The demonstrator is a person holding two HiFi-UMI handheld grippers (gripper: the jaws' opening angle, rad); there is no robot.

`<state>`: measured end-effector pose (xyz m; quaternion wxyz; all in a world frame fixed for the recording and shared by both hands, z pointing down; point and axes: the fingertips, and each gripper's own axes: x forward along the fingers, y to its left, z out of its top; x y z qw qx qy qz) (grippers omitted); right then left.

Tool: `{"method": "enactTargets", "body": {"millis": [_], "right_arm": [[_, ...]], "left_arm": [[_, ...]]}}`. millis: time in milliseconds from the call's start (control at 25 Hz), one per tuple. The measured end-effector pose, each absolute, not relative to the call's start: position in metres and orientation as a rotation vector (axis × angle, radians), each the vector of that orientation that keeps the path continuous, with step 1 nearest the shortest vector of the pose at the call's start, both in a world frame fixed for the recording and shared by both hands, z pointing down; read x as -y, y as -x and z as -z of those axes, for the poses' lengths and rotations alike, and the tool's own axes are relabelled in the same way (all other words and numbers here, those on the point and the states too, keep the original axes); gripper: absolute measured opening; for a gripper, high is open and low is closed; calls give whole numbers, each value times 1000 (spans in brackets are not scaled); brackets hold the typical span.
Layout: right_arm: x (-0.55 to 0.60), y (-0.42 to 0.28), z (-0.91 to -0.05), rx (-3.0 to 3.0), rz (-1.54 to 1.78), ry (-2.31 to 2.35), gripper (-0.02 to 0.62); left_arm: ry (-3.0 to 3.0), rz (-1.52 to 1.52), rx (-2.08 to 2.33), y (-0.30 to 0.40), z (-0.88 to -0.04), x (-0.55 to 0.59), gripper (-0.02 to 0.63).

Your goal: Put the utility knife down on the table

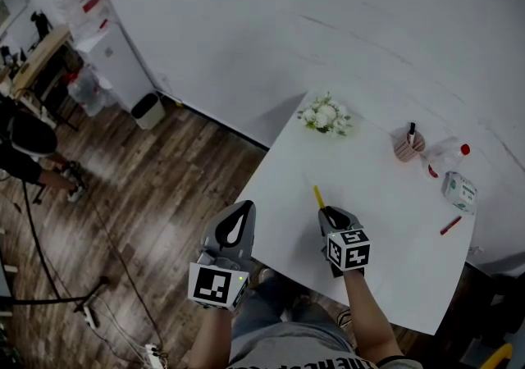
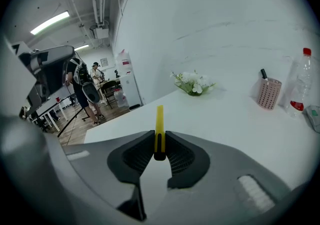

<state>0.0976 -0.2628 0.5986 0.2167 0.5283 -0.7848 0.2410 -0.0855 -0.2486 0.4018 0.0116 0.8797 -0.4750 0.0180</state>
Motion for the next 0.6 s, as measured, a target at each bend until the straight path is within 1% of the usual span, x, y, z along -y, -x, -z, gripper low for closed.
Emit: {"method": "enactTargets", "body": {"millis": [600], "right_arm": [[262, -91, -640, 2050, -731, -1407, 67]], "left_arm": [[-2712, -72, 1488, 104, -413, 259, 14]]}}
